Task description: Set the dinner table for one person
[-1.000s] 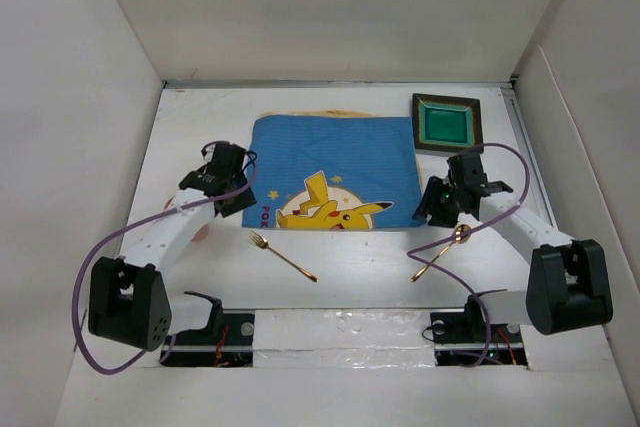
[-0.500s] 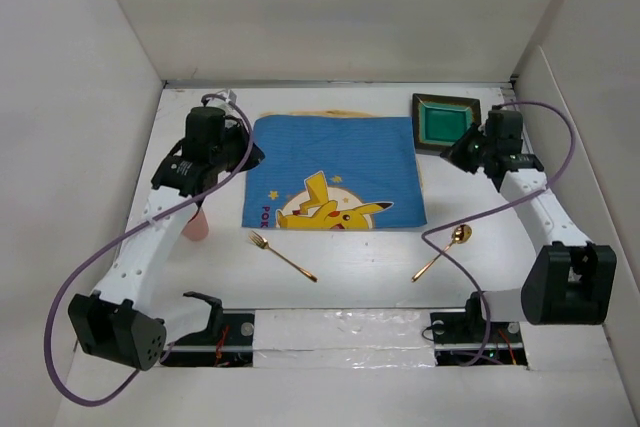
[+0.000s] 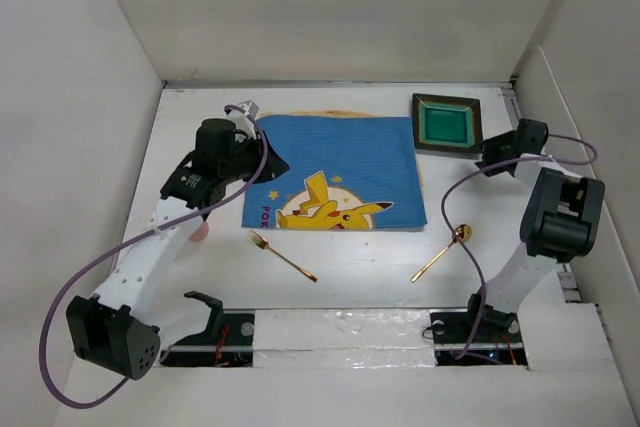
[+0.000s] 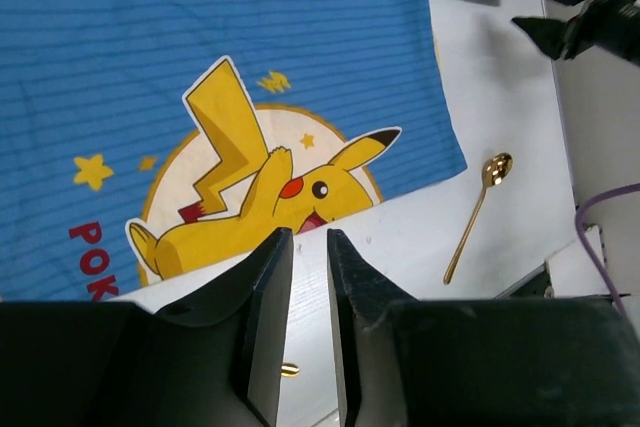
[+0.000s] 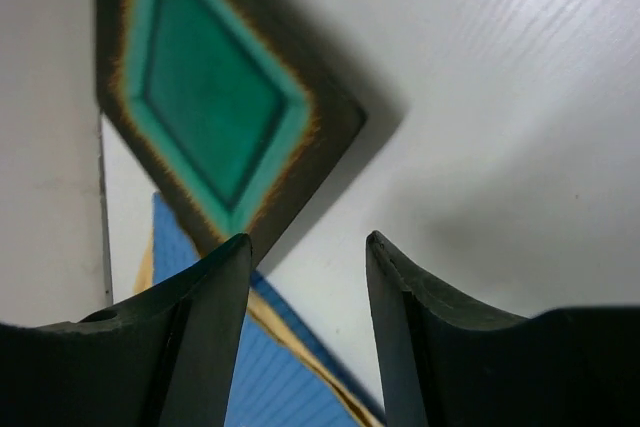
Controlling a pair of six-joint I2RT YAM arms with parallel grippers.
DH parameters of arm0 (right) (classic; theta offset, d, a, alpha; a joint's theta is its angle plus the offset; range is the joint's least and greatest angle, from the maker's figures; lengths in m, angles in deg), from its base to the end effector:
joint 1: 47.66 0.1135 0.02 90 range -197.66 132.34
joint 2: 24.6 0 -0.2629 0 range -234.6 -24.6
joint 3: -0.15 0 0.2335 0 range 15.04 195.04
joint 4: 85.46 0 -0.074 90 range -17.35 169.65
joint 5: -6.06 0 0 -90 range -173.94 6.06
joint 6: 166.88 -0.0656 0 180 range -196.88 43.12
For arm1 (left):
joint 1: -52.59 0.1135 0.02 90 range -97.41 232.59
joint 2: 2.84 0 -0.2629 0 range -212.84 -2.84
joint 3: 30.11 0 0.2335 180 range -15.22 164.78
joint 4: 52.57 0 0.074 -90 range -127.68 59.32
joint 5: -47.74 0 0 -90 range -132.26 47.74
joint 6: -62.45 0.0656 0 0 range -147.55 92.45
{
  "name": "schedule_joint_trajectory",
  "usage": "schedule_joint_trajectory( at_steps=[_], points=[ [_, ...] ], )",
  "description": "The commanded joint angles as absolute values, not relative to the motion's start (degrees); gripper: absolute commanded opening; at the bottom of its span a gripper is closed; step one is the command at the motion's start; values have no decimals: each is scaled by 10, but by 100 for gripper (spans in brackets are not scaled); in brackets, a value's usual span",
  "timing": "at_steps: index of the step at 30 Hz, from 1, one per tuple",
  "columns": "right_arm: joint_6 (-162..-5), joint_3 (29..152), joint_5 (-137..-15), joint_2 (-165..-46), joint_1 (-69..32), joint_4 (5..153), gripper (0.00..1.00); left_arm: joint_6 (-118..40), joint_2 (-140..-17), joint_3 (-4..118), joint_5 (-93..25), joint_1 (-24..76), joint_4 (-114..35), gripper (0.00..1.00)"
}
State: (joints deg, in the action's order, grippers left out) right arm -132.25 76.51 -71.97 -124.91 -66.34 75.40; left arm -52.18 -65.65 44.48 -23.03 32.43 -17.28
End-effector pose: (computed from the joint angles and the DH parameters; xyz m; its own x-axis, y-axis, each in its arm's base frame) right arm 0.3656 -0.1093 0.1830 -0.2280 0.9268 -0.2984 0.6290 0.3742 0.6814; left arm 0.2302 -0.1075 0.3408 -0.5942 -0.2010 -0.7788 0.3975 0.7684 -0.5016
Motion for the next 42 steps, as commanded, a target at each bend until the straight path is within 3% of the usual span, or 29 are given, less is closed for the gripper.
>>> schedule_joint_trajectory(
  at_steps=[1,12,18,25,27,29,32,36,42],
  points=[
    [-1380,784,-698,-1272,-638,816,56,-546,-667,445,-224,325,-229,18],
    [-1525,814,-740,-1375,-586,883,57,-551,-733,488,-249,325,-237,23],
    [-1614,809,-786,-1402,-558,914,50,-534,-748,523,-270,325,-216,23],
    [-1667,782,-876,-1369,-546,926,17,-527,-766,543,-284,325,-205,23],
    [-1649,777,-893,-1343,-546,936,13,-526,-772,547,-281,325,-204,22],
    [-1618,776,-907,-1318,-561,945,0,-525,-778,554,-278,325,-204,23],
    [-1548,788,-905,-1264,-578,960,0,-517,-785,574,-276,325,-199,23],
    [-1436,801,-845,-1194,-598,998,0,-502,-794,615,-280,325,-183,26],
    [-1303,854,-598,-1155,-605,913,0,-490,-804,659,-276,330,-159,34]
  ],
)
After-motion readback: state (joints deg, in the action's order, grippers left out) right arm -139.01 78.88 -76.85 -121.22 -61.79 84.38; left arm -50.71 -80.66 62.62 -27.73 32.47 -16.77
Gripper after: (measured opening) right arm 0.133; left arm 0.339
